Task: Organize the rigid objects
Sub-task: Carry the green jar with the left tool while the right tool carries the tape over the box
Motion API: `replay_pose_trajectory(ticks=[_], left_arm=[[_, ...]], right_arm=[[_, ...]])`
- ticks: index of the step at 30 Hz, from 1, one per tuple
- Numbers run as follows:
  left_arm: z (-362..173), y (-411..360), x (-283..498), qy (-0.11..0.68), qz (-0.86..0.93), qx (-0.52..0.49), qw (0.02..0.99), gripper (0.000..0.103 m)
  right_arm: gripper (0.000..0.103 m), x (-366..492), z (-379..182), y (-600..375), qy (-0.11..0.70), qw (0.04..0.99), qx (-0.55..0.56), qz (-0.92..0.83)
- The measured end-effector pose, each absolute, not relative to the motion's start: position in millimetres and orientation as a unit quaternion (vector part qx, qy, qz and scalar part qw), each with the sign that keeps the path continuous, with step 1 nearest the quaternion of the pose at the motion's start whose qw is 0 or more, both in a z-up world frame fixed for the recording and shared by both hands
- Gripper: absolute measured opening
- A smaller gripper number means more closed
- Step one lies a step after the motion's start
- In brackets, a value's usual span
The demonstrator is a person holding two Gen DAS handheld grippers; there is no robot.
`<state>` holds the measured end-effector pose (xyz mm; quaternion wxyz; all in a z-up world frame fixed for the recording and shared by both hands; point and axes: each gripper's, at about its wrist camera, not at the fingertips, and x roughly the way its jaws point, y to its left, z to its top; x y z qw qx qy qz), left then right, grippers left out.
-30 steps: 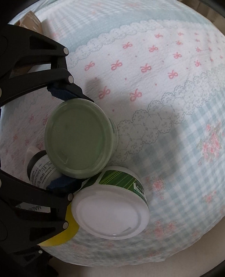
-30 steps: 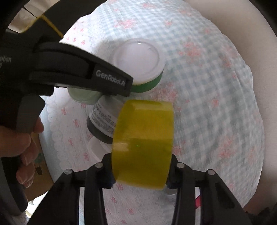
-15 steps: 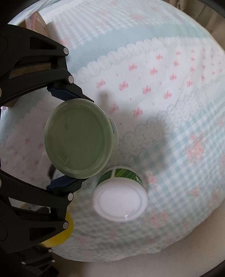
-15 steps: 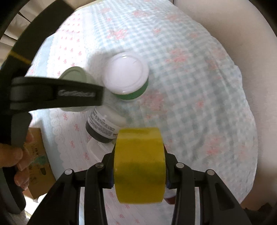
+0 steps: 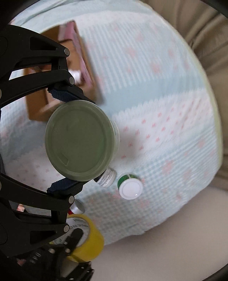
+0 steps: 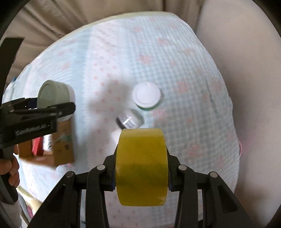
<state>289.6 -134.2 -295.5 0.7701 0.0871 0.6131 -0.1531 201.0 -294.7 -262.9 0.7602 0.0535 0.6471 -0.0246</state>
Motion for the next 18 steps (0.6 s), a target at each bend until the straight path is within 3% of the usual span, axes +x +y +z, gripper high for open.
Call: replay_pose_trajectory(ticks=[7,18], left_arm=[[-237,-58,255,0.581,-0.099,0.054,0.806,0.069],[-199,66,208,0.566,-0.05,0.046,0.822,0.069]], right_arm=[[0.038,203,-196,-250,0.611,0.791,0.006,0.041],[0.038,204,-147,-151,0.58,0.805,-0.038,0.121]])
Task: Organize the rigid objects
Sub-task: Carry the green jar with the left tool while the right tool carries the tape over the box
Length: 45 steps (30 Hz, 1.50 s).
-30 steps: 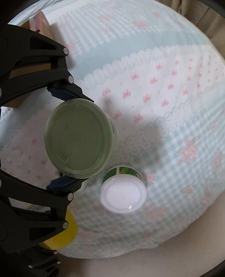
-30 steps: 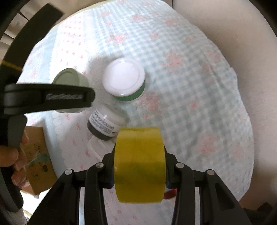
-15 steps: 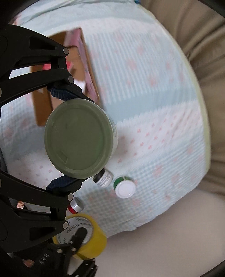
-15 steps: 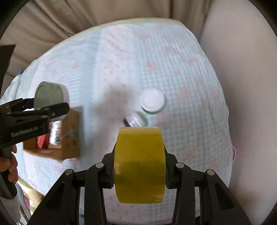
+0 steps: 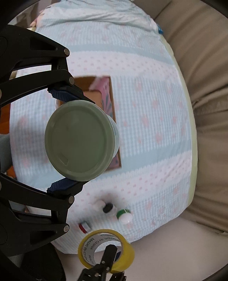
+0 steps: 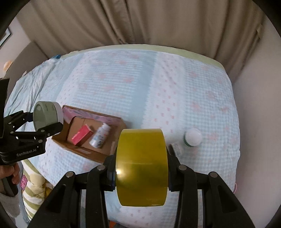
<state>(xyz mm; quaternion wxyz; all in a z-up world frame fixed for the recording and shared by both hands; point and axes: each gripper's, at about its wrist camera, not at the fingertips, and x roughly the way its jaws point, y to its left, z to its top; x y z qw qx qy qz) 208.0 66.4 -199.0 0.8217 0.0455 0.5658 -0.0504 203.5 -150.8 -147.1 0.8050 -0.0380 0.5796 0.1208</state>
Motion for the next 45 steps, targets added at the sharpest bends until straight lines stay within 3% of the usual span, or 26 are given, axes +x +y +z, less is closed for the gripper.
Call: replay_pose_trajectory(ticks=[9,20,45], left_arm=[[-217,163,204,0.581,-0.064,0.043,0.811,0.069],[-296,229,231,0.636,-0.104,0.052,0.763,0.069],[-430,197,301,0.705,-0.129,0.144,0.682,0.069]], right_arm=[[0.038,198,-162,-63,0.595,0.794,0.006,0.122],[0.038,209,-208,3,0.627,0.77,0.102,0.065],[0.038,257,-339,-14,0.69,0.713,0.124,-0.03]])
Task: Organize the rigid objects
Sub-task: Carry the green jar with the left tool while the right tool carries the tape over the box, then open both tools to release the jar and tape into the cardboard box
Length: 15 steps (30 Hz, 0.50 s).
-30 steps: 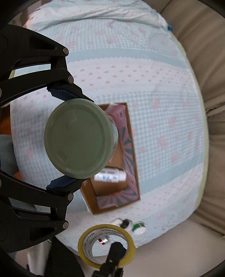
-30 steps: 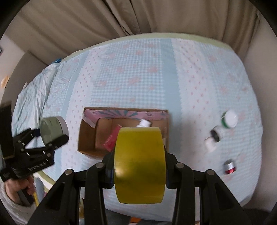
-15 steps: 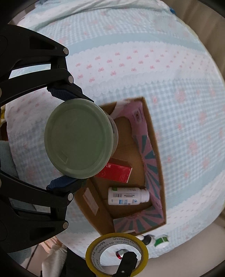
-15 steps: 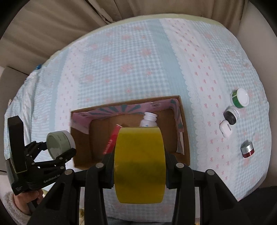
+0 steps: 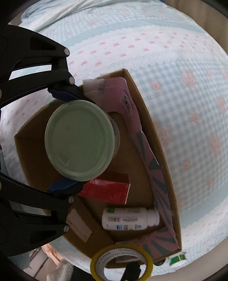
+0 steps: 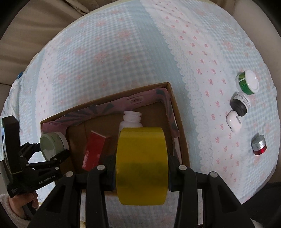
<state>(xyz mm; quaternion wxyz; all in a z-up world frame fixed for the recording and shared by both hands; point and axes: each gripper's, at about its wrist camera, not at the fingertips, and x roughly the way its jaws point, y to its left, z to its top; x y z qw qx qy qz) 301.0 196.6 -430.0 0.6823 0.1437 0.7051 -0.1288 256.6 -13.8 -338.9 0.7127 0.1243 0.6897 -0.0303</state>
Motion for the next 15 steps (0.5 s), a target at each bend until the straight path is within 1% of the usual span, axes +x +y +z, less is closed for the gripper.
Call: replay_pose_trajectory(ticks=[7,8,9,10,11,12,13,14,15], left_arm=[[-434,183,298,0.695,-0.142,0.157,0.687,0.07],[-432,179,296,0.693,-0.147,0.16,0.687,0.073],[-430,177,295,0.69,-0.151,0.161,0.69,0.092],[-427,174,295,0.684,-0.155,0.161,0.694,0.103],[-421,170,294,0.677,-0.161,0.16,0.701,0.103],[-418,168,293,0.675,-0.163,0.158,0.702,0.103],[-417,167,293,0.677,-0.163,0.157,0.701,0.103],[-416,166,293,0.678,-0.163,0.154,0.7,0.103],[-415,166,292,0.68,-0.162,0.148,0.7,0.103]], right_arm=[[0.038,263,-357,-15,0.702,0.7,0.126,-0.031],[0.038,264,-358,-15,0.703,0.7,0.127,-0.03],[0.038,264,-359,-14,0.7,0.702,0.126,-0.033],[0.041,265,-359,-14,0.696,0.706,0.124,-0.038],[0.046,265,-357,-14,0.691,0.711,0.122,-0.042],[0.064,266,-356,-13,0.689,0.713,0.12,-0.043],[0.088,267,-355,-12,0.688,0.716,0.114,-0.045],[0.097,268,-354,-11,0.687,0.717,0.11,-0.045],[0.103,269,-353,-10,0.686,0.719,0.105,-0.043]])
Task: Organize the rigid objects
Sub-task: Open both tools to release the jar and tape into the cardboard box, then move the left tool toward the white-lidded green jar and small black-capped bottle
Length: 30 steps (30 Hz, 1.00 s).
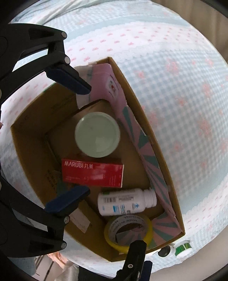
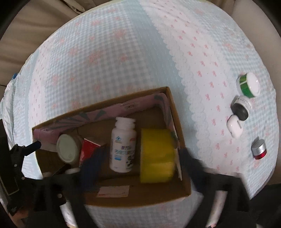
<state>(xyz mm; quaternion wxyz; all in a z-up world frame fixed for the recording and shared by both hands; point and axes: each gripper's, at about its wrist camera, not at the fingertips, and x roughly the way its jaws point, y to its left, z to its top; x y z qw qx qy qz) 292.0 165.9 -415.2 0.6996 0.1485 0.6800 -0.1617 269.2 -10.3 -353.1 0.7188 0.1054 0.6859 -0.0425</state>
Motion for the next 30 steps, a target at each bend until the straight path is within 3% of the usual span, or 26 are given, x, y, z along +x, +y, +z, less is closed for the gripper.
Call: replay_pose_trajectory(ticks=[15,30], left_arm=[[-361,185,261,0.657,-0.135,0.105,0.734,0.103],[-235,225,175,0.575,-0.068,0.029,0.815,0.103]], right_arm=[[0.103,249,-321,-7,0.659,0.744,0.11,-0.011],[0.103,188,-203,14,0.593,0.804,0.046,0.024]])
